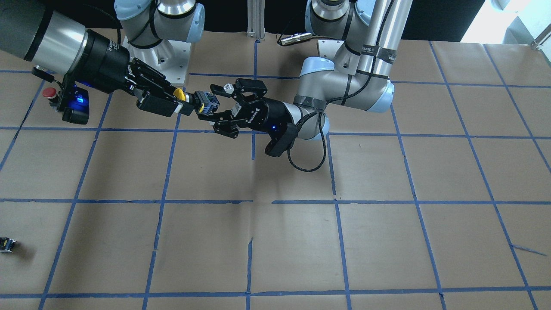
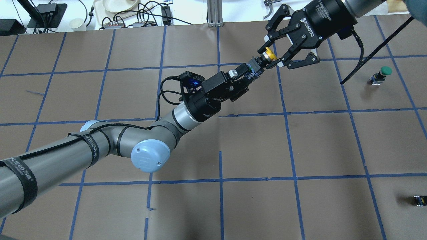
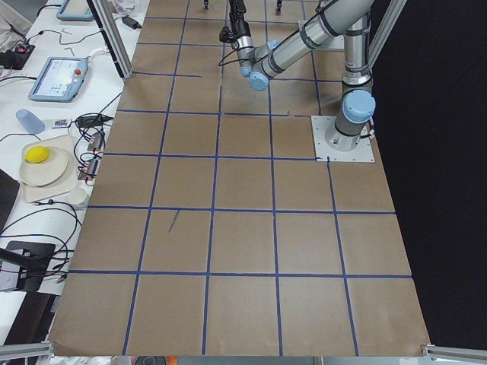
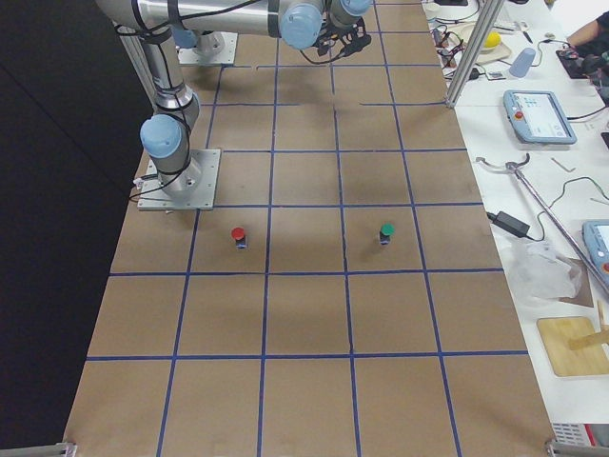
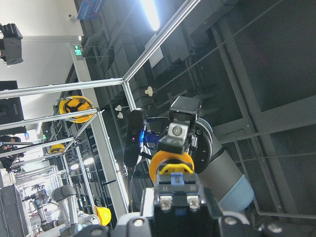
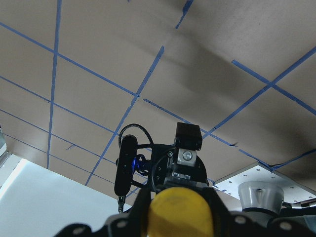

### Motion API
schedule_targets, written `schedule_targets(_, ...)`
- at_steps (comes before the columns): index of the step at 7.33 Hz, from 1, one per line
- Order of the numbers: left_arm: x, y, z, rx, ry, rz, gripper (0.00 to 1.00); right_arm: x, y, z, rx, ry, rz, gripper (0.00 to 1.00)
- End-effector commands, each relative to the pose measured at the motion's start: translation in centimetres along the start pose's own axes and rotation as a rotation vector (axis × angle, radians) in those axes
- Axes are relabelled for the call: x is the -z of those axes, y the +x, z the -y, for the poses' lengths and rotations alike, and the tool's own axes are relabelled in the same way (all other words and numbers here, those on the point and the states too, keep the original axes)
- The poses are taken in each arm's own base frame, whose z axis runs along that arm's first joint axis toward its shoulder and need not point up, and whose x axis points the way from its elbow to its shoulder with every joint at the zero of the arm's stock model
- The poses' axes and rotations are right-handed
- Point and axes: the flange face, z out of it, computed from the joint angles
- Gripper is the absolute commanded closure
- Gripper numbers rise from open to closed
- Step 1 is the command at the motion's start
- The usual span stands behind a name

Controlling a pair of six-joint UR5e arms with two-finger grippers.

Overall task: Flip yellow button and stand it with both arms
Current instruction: 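Open the left gripper and pull it back while the right gripper carries the button away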

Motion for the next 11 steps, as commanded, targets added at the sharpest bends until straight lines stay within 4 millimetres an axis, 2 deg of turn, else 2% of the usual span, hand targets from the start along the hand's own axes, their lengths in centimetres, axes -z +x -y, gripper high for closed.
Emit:
schedule_targets(1, -0.6, 0.5, 0.7, -0.017, -0.006, -0.012, 0.0, 0.4, -0.1, 0.2, 0.0, 0.012, -0.003, 0.68)
schedule_targets(3, -2.8, 1.3, 2.4, -0.009, -0.186, 0.079, 0.0, 5.2, -0.1, 1.6, 0.01, 0.101, 0.024, 0.69)
schedule_targets(4, -2.5, 1.5, 3.7, 0.011, -0.286, 0.189, 0.0, 5.8, 0.2, 2.2, 0.064, 0.141, 0.004, 0.69)
schedule_targets(5, -2.6, 2.8, 5.1, 0.047, -0.382, 0.312, 0.0, 6.5, 1.0, 3.2, 0.173, 0.197, -0.062, 0.69)
schedule_targets(7, -6.5, 7.0, 7.5, 0.111, -0.559, 0.62, 0.0, 7.1, 3.2, 5.5, 0.386, 0.269, -0.237, 0.69)
schedule_targets(8, -8.4, 8.9, 9.1, 0.122, -0.589, 0.8, 0.0, 7.4, 4.1, 6.4, 0.484, 0.279, -0.301, 0.69)
schedule_targets(9, -10.1, 11.1, 10.8, 0.175, -0.529, 1.008, 0.0, 7.8, 5.8, 8.4, 0.616, 0.288, -0.42, 0.71)
schedule_targets(10, -11.7, 14.0, 12.1, 0.105, -0.461, 1.167, 0.0, 9.7, 7.6, 11.1, 0.722, 0.317, -0.5, 0.71)
schedule_targets(11, -13.0, 16.8, 12.2, 0.038, -0.436, 1.243, 0.0, 11.7, 9.7, 13.9, 0.786, 0.325, -0.5, 0.71)
